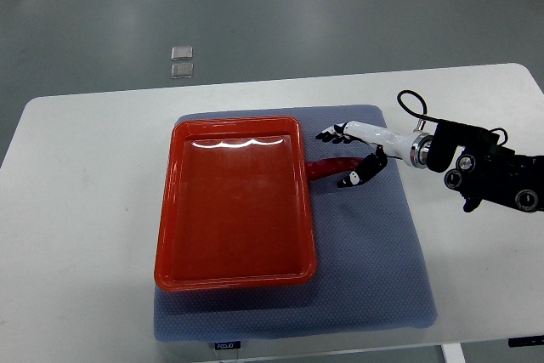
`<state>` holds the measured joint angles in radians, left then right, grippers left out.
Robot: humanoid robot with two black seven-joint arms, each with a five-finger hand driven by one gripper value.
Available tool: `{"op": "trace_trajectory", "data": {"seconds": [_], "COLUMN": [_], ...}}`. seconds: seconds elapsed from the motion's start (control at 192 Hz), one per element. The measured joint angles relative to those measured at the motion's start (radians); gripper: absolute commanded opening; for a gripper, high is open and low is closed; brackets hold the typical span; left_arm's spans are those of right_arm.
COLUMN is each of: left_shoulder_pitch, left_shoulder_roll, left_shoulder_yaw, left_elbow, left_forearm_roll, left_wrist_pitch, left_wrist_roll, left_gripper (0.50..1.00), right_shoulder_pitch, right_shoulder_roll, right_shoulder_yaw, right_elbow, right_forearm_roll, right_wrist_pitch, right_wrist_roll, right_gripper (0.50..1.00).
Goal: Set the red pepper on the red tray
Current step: 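Close the right hand's fingers around the red pepper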
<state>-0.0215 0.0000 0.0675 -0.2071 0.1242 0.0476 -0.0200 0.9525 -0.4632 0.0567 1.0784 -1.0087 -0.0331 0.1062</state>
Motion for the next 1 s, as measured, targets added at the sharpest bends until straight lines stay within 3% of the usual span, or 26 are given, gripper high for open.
{"op": "trace_trajectory", "data": {"seconds": [0.735,0.85,1.001], "left_shoulder_pitch": [0.001,0.001,0.002], "left_shoulder_roll": [0.000,0.000,0.000], "left_shoulder_yaw": [0.000,0.000,0.000], "left_elbow": [0.001,0.001,0.001], "left_forearm_roll": [0.000,0.000,0.000], "left_wrist_pitch": [0.000,0.000,0.000], "left_wrist_roll": [0.000,0.000,0.000], "left_gripper": [1.000,1.000,1.000], "right_shoulder_pitch": [0.000,-0.001,-0.003], "right_shoulder_roll": [0.044,0.051,0.064], "right_shoulder_yaw": [-0.024,-0.024,-0.039], "right_elbow": [-0.022,-0.033,-0.037], "right_forearm_roll": [-0.014,-0.014,-0.018], "right_wrist_pitch": [-0.042,-0.045,-0.061], "right_wrist_roll": [0.000,0.001,0.003], "right_gripper": [0.791,0.740,0.576]}}
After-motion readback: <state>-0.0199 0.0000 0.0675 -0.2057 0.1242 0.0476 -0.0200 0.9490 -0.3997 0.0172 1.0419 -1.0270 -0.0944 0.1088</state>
